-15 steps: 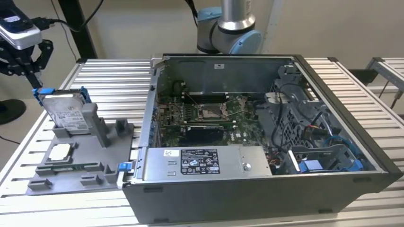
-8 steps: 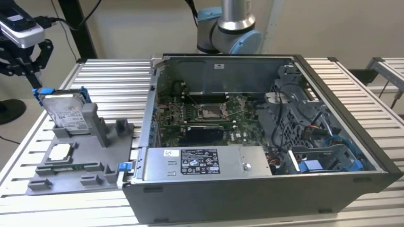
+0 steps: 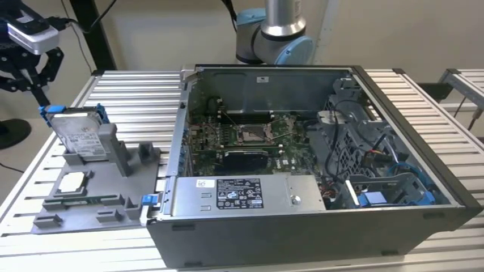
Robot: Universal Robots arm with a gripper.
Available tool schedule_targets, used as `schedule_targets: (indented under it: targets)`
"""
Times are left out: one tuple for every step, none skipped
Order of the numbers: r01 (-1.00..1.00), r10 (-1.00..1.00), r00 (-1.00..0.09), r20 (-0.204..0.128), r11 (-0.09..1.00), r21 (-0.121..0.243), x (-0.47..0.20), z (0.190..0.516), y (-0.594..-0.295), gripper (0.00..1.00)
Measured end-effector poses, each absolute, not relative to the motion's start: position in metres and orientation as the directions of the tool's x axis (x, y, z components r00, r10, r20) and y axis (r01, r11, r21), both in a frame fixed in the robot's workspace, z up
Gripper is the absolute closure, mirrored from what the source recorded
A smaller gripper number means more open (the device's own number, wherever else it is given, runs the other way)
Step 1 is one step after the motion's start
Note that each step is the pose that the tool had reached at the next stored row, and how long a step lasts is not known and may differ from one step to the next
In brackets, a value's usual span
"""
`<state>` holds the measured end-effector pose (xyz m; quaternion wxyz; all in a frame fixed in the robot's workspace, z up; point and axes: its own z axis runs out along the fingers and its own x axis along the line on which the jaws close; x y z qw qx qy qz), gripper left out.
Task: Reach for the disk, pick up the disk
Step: 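Pick up the disk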
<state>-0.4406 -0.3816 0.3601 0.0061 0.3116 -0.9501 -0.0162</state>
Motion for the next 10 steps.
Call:
schedule_targets:
  targets:
    - [-0.607, -0.607, -0.794, 0.002, 0.794, 0.035, -0.4406, 0.3601, -0.3816, 1.00]
    - [-0.621, -0.622, -0.783, 0.001, 0.783, 0.035, -0.4406, 0.3601, -0.3816, 1.00]
    - [-0.635, -0.635, -0.772, 0.002, 0.772, 0.035, -0.4406, 0.3601, -0.3816, 1.00]
    - [-0.649, -0.650, -0.760, 0.001, 0.760, 0.035, -0.4406, 0.3601, -0.3816, 1.00]
    - [-0.674, -0.674, -0.738, 0.001, 0.738, 0.035, -0.4406, 0.3601, -0.3816, 1.00]
    - [-0.684, -0.685, -0.729, 0.001, 0.728, 0.035, -0.4406, 0.3600, -0.3814, 1.00]
    - [-0.695, -0.695, -0.719, 0.002, 0.718, 0.034, -0.4406, 0.3600, -0.3813, 1.00]
    - [-0.704, -0.705, -0.709, 0.002, 0.709, 0.034, -0.4406, 0.3600, -0.3812, 1.00]
    - [-0.714, -0.715, -0.700, 0.002, 0.699, 0.034, -0.4406, 0.3601, -0.3811, 1.00]
    - [-0.723, -0.724, -0.690, 0.002, 0.690, 0.034, -0.4406, 0.3601, -0.3811, 1.00]
